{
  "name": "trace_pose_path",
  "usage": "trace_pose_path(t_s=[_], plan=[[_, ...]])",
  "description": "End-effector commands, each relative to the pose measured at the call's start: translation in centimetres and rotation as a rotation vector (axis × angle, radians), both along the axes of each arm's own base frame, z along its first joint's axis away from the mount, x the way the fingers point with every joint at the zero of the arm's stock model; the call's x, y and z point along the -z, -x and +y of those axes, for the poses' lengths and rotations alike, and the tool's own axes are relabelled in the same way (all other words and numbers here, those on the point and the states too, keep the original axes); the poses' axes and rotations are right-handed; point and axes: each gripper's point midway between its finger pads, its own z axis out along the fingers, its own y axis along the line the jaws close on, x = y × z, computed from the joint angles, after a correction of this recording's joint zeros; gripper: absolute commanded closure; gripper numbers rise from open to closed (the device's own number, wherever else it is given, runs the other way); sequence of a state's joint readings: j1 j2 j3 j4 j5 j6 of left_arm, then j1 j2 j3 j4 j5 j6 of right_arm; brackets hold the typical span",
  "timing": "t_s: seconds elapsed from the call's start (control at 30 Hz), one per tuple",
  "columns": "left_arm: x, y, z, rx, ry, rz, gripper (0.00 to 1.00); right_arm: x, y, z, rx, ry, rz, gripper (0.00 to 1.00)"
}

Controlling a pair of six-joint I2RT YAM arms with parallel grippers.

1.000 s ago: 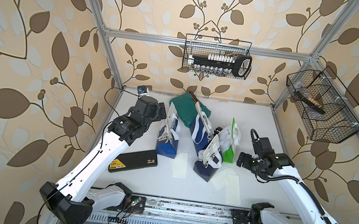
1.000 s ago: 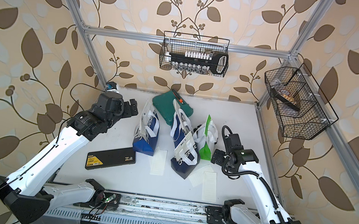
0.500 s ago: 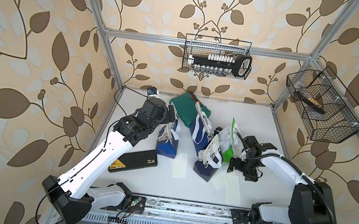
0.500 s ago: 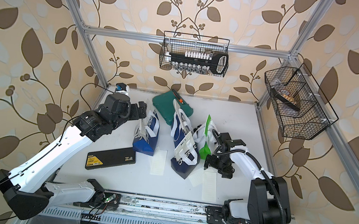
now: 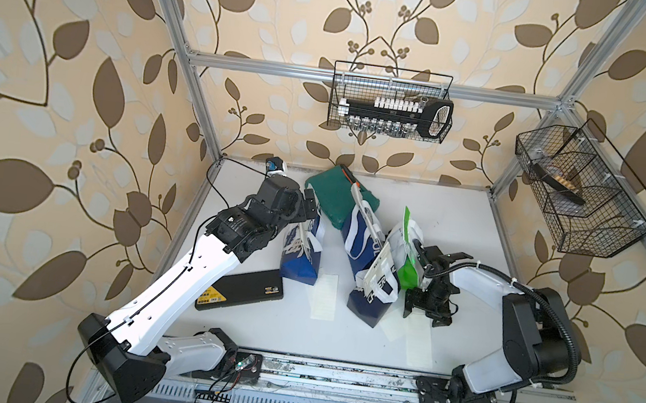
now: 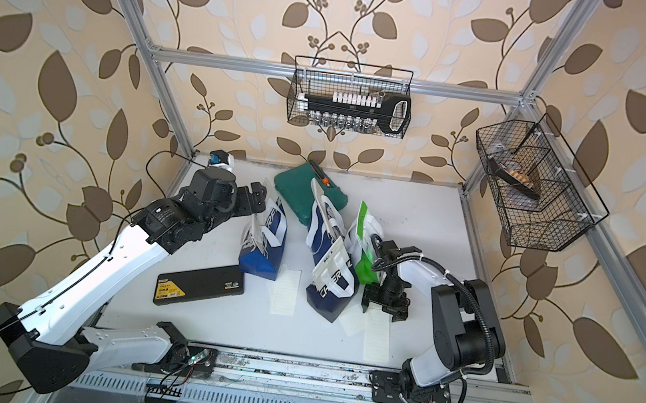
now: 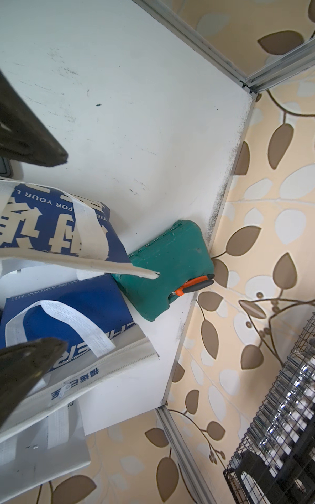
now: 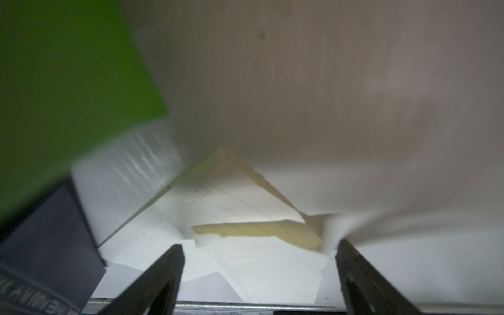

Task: Staple the receipts to the bags
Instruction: Pick up the receipt from the center of the board.

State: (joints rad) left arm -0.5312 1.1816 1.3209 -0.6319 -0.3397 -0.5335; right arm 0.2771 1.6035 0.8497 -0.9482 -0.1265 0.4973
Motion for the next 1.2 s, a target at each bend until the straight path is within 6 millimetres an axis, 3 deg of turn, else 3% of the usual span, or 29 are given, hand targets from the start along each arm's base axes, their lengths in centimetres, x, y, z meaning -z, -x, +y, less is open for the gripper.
trace_pose_path(t_s=[0.0, 0.1, 0.23, 0.27, 0.53, 0.9, 1.03, 1.17], plan=[[-1.4, 0.0, -0.1, -0.009, 0.030, -0.032, 0.01, 1.7, -0.1, 0.6, -0.028, -0.020, 0.014, 0.26], [-1.2, 0.1, 0.2, -0.017, 0.024, -0.029, 0.01, 1.8, -0.1, 0.7, -0.025, -0.024, 0.018, 0.49], [-1.2, 0.2, 0.2, -0.018, 0.020, -0.027, 0.01, 1.8, -0.1, 0.8, -0.024, -0.031, 0.013, 0.93], [-1.2, 0.2, 0.2, -0.015, 0.020, -0.025, 0.01, 1.7, -0.2, 0.8, -0.026, -0.030, 0.008, 1.00], [0.0, -0.2, -0.9, 0.027, 0.015, 0.020, 0.01, -1.3, -1.5, 0.0, -0.027, -0.006, -0.143, 1.00], [-0.8, -0.6, -3.5, 0.150, 0.046, 0.014, 0.01, -11.0, -5.2, -3.3, 0.126, 0.132, -0.543, 1.00], [-1.7, -0.4, -5.5, 0.261, 0.065, -0.005, 0.01, -14.7, -7.7, -1.0, 0.036, 0.009, -0.671, 1.00], [-2.7, 0.5, -7.5, 0.399, 0.079, -0.035, 0.01, -17.7, -8.5, 0.8, -0.116, -0.075, -0.721, 1.00]])
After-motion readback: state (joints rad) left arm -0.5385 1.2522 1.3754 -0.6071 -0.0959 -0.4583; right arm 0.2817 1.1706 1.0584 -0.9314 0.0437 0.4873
